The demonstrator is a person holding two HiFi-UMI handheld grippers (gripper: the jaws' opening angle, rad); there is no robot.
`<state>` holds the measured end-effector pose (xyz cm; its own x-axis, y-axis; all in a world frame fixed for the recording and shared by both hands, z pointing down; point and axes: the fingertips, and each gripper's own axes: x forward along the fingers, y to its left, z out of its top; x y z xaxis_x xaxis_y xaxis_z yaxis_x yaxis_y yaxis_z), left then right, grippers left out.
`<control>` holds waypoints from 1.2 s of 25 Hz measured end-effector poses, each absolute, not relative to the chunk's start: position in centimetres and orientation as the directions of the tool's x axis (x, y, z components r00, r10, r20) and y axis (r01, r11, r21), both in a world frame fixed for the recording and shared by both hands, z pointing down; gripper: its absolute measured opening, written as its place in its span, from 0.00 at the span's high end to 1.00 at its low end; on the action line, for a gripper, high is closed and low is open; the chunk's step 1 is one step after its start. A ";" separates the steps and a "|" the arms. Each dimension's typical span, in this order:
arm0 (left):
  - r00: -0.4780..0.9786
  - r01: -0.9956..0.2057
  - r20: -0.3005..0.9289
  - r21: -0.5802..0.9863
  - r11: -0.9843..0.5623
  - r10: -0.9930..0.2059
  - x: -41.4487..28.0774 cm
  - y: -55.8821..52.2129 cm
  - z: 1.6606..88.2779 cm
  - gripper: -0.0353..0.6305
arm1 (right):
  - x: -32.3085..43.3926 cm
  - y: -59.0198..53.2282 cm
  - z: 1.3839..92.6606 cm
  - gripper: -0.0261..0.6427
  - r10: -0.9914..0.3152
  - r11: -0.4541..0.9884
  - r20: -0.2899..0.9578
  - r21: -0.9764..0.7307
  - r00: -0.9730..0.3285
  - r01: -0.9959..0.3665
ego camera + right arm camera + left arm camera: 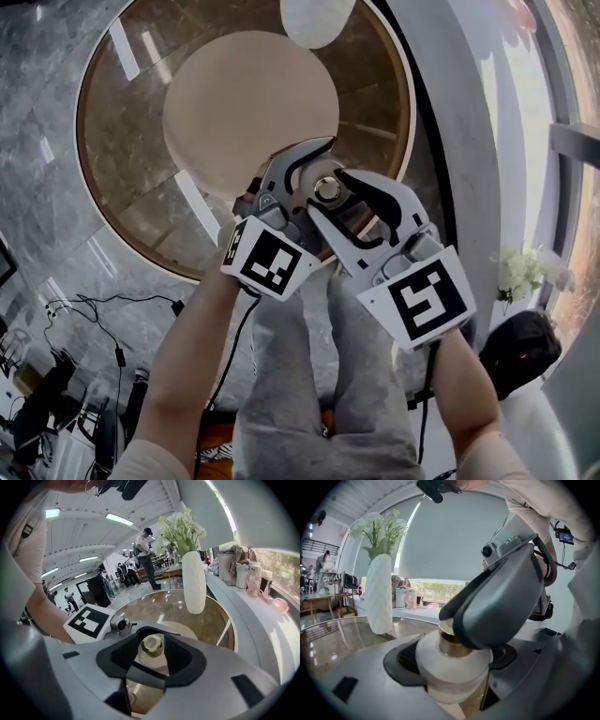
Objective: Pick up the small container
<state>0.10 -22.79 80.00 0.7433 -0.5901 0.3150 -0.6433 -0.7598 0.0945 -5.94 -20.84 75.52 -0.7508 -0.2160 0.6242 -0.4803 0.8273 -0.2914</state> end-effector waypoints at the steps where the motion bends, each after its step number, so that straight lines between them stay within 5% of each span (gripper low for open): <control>1: 0.744 -0.642 0.315 0.095 -0.761 -0.589 0.1 -22.8 80.1 0.41 | -6.0 -20.8 75.9 0.71 -0.213 0.838 0.636 -0.271 -0.742 -0.473; 19: 0.755 -0.622 0.369 0.140 -0.770 -0.543 0.4 -22.4 80.1 0.41 | -5.9 -20.6 76.3 0.77 -0.247 0.873 0.672 -0.159 -0.698 -0.461; 30: 0.745 -0.621 0.396 0.121 -0.774 -0.536 0.0 -22.4 70.0 0.41 | -6.4 -20.6 65.8 0.77 -0.260 0.887 0.614 -0.153 -0.745 -0.436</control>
<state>0.02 -22.44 70.04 0.7455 -0.5360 0.3962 -0.6211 -0.7743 0.1211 -6.37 -20.64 65.82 -0.7454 -0.2603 0.6136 -0.4360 0.8868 -0.1534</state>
